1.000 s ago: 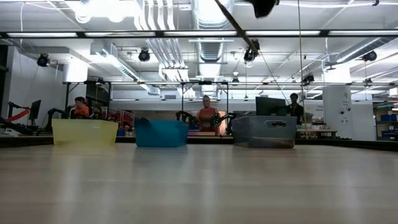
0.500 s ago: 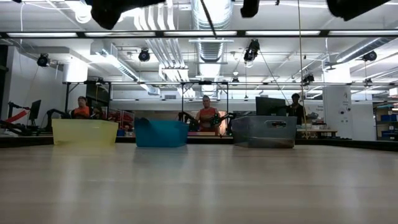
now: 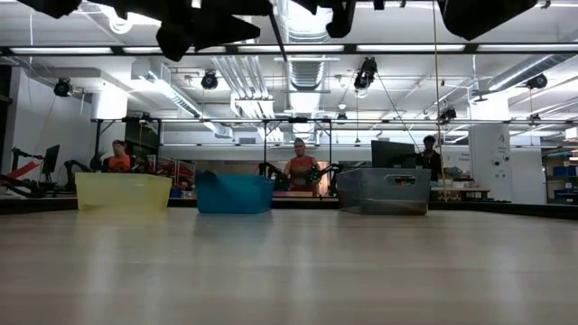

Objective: Sort silverware by color (type)
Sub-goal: Put the gold spoon into the yellow bin

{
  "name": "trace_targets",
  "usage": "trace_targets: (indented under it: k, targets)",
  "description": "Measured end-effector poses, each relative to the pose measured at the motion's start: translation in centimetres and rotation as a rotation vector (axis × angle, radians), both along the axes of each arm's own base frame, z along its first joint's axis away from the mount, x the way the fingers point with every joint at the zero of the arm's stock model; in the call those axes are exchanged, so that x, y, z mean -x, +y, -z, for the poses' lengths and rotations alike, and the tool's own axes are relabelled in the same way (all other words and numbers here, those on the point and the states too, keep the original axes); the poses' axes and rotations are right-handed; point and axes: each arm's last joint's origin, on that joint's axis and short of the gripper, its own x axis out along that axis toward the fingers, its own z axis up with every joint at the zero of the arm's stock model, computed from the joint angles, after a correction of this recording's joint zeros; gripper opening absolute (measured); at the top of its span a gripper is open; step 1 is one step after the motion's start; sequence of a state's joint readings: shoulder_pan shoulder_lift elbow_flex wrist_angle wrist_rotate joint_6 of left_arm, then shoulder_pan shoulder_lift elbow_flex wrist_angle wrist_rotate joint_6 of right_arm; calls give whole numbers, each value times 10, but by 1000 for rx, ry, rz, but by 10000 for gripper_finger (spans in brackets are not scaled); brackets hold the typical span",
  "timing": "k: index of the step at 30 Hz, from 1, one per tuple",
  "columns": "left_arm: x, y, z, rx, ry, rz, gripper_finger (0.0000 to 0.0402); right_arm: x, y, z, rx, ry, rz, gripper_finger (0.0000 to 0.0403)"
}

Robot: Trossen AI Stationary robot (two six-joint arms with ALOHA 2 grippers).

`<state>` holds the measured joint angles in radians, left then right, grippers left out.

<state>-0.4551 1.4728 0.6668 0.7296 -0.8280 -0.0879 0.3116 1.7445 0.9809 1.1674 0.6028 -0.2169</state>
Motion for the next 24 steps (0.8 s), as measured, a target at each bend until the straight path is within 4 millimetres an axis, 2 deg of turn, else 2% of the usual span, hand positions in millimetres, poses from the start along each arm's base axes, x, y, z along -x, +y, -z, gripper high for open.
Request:
trace_targets:
  k: [5,10,13,18,24]
  targets:
    - [-11,4,-2,1,-4,-29,207,-4,-1,-2,11,-9,-28,12]
    - [-17,3,-4,-14,-9,-35,180,-4,0,-2,15,-9,-36,12]
    - [-18,3,-5,-17,-11,-61,141,-4,0,-2,16,-10,-34,12]
    - [-18,3,-5,-17,-13,-93,25,-3,-2,-3,13,-21,-20,12]
    - [-18,2,-7,-6,-25,-97,7,-3,-1,-3,47,-12,-4,13]
